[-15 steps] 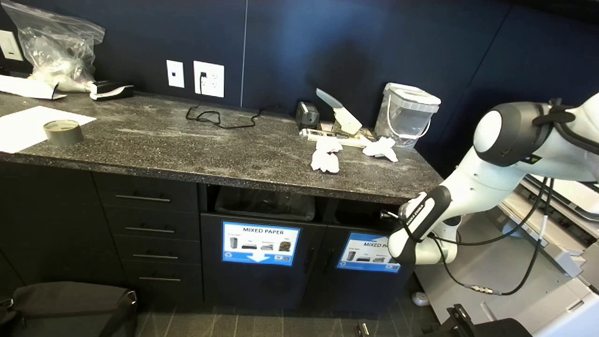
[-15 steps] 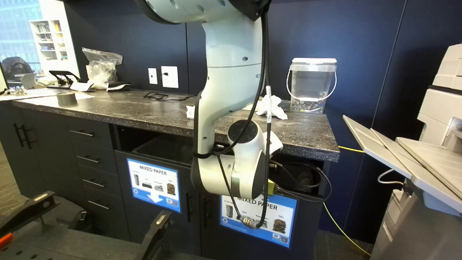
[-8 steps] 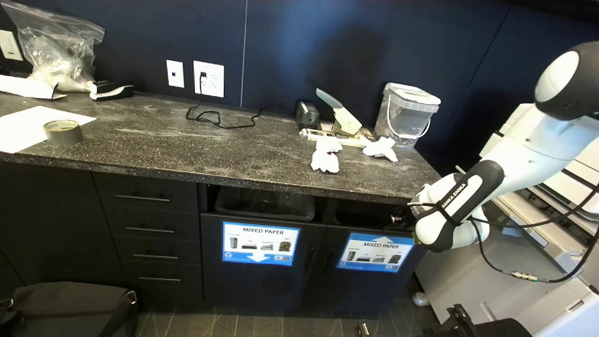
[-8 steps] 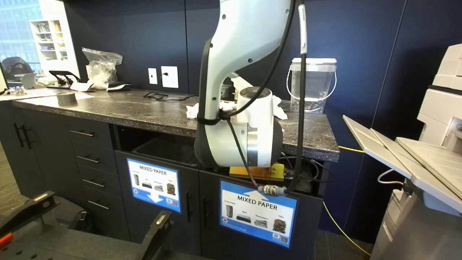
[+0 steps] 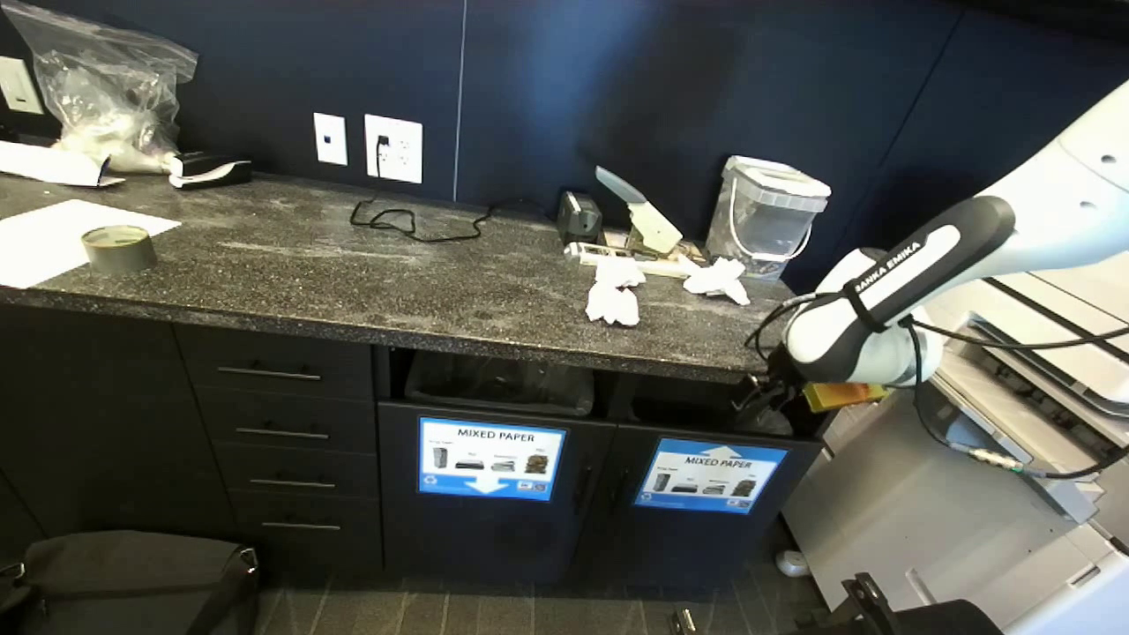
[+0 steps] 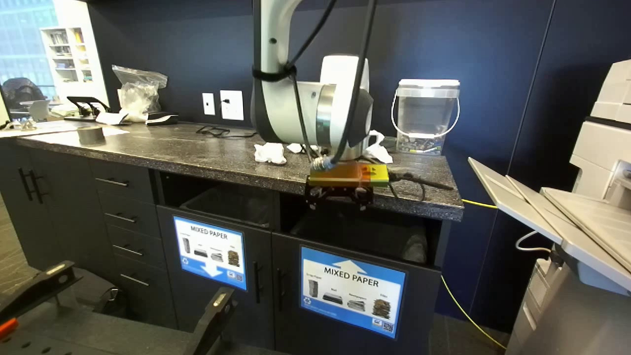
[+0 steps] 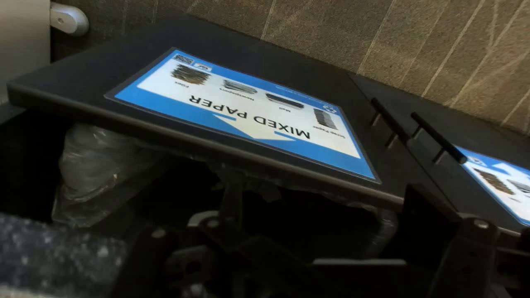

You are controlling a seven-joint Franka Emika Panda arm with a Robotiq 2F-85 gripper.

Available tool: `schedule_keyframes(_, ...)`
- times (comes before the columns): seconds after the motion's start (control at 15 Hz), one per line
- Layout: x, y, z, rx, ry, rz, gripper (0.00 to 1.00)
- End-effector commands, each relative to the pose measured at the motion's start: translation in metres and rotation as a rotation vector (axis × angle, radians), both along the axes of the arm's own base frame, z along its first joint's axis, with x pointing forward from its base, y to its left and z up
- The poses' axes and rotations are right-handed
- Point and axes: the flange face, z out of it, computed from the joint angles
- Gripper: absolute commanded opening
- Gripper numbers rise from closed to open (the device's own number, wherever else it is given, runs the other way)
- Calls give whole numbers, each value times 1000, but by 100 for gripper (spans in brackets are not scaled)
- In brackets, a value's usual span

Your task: Place the papers on the countertop inside the bin on the right

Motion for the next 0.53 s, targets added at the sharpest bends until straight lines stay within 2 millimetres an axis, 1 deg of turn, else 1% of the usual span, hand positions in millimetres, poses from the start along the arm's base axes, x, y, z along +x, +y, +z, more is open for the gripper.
schedule_keyframes(0.0,19,30,57,19,27,98,100)
schedule_keyframes(0.13,36,50,84,42,25,151,100)
schedule_keyframes(0.47,73,95,136,116,-27,235,100)
